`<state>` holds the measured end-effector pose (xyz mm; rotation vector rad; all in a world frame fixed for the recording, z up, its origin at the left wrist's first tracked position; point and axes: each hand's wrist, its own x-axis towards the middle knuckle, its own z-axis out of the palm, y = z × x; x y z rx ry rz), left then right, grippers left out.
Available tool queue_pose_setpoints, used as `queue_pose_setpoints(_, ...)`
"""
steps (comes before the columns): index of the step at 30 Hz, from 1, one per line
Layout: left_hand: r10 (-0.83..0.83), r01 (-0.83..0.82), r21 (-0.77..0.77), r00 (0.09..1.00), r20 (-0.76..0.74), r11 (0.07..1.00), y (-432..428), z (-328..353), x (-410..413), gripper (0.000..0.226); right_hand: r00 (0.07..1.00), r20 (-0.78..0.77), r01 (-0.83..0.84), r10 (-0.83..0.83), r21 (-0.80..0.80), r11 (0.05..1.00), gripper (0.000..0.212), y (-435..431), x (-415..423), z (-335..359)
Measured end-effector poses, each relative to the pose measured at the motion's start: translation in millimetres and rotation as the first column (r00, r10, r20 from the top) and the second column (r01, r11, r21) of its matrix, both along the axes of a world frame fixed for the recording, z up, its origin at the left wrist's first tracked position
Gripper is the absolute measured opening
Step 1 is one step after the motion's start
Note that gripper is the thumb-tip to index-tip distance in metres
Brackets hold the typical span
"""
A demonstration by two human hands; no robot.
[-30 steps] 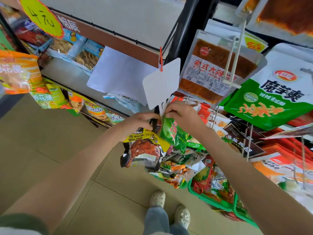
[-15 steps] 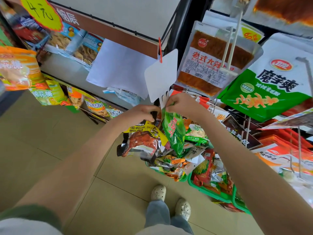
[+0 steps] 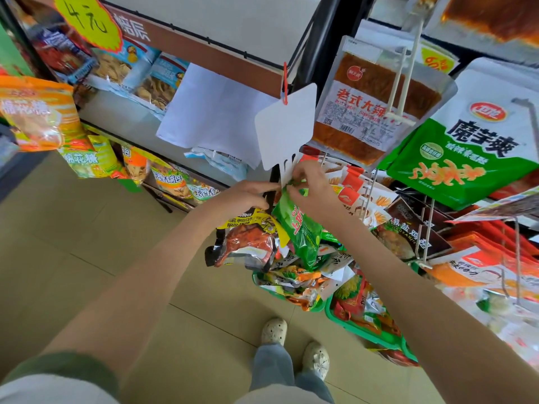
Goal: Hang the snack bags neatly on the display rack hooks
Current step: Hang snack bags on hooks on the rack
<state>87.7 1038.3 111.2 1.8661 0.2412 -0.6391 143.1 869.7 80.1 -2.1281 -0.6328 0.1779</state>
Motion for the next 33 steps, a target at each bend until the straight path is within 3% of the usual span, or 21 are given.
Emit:
queue_pose_setpoints(3, 0.012, -0.013, 0.014, 0.999, 0.032, 1.000, -3.0, -6.0, -6.3, 0.058, 0.996, 0.078, -0.040, 0.045, -0.068, 0.997, 0.008, -5.0, -3.3, -5.3)
queue_pose_setpoints(7, 0.015, -0.048, 0.189, 0.985, 0.169, 0.981, -11.7, -5.7, -23.1, 0.044, 1.000, 0.025, -0.014, 0.020, -0.227, 0.974, 0.027, -11.3, -14.5, -8.8)
queue_pose_setpoints(12, 0.140, -0.297, 0.346, 0.900, 0.412, 0.890, -7.7, 6.4, -50.2, 0.015, 0.995, -0.087, -0.055, 0.040, -0.188, 0.981, 0.043, -16.1, -41.3, 12.5)
queue_pose_setpoints(15, 0.136, -0.356, 0.393, 0.862, 0.488, 0.848, -13.3, 30.2, -64.5, 0.024, 0.969, -0.135, -0.229, 0.207, -0.176, 0.957, 0.050, -12.6, -66.2, 38.7)
queue_pose_setpoints(17, 0.101, -0.372, 0.405, 0.828, 0.552, 0.835, -23.4, 50.5, -73.5, 0.032, 0.946, -0.086, -0.322, 0.311, -0.188, 0.928, 0.049, -8.9, -82.8, 53.8)
queue_pose_setpoints(19, 0.080, -0.389, 0.399, 0.792, 0.606, 0.830, -37.8, 71.8, -83.1, 0.042, 0.948, 0.004, -0.313, 0.317, -0.145, 0.939, 0.033, -10.2, -94.9, 66.2)
queue_pose_setpoints(22, 0.049, -0.397, 0.414, 0.767, 0.639, 0.819, -69.9, 103.1, -99.5, 0.049, 0.978, 0.011, -0.208, 0.208, -0.014, 0.978, 0.015, -32.4, -108.2, 90.8)
queue_pose_setpoints(24, -0.009, -0.356, 0.450, 0.776, 0.630, 0.819, -96.9, 119.1, -109.3, 0.050, 0.991, 0.010, -0.134, 0.134, 0.007, 0.991, 0.016, -62.1, -119.0, 107.1)
queue_pose_setpoints(27, -0.248, -0.178, 0.547, 0.749, 0.614, 0.818, -147.5, 134.1, -121.5, 0.032, 0.996, 0.084, -0.008, 0.010, -0.026, 1.000, 0.021, -127.9, -140.0, 125.6)
queue_pose_setpoints(29, -0.379, -0.037, 0.549, 0.684, 0.623, 0.835, -190.1, 141.1, -129.2, 0.024, 0.989, 0.147, 0.035, -0.028, -0.044, 0.998, 0.025, -181.1, -156.5, 133.9)
queue_pose_setpoints(33, -0.543, 0.123, 0.575, 0.533, 0.649, 0.809, -296.6, 145.9, -145.3, 0.015, 0.958, 0.209, 0.213, -0.196, -0.063, 0.975, 0.014, -296.8, -202.6, 151.6)
